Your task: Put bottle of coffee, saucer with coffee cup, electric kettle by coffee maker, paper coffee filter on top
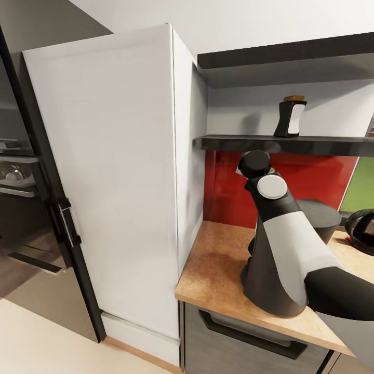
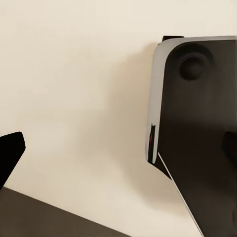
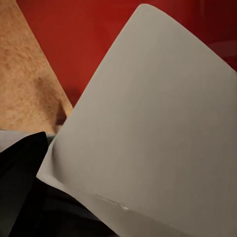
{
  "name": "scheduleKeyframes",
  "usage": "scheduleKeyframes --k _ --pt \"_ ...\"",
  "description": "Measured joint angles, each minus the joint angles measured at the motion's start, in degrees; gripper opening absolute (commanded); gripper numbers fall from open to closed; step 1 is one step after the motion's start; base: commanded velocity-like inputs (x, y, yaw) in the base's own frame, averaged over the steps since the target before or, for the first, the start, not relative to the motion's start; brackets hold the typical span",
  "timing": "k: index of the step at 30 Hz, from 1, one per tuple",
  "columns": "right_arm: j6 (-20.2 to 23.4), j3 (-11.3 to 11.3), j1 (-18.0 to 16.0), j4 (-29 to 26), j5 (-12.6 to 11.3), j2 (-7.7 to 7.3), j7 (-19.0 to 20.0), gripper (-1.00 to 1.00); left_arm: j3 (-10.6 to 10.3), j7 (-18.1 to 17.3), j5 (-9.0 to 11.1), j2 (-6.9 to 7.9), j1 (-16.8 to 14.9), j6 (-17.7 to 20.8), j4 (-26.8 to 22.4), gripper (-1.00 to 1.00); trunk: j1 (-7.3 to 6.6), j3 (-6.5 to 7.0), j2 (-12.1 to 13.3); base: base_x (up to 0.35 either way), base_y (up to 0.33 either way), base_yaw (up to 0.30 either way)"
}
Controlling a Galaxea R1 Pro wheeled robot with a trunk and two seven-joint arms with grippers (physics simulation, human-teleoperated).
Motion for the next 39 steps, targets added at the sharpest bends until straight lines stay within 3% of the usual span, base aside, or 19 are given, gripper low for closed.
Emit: scheduleKeyframes --k 39 --pt "0.1 0.0 0.1 1.4 0.1 0.00 0.0 -1.00 0.0 0.0 0.0 -0.02 0.0 0.0 0.0 1.00 0.00 0.00 0.0 -0.028 -0.015 0.000"
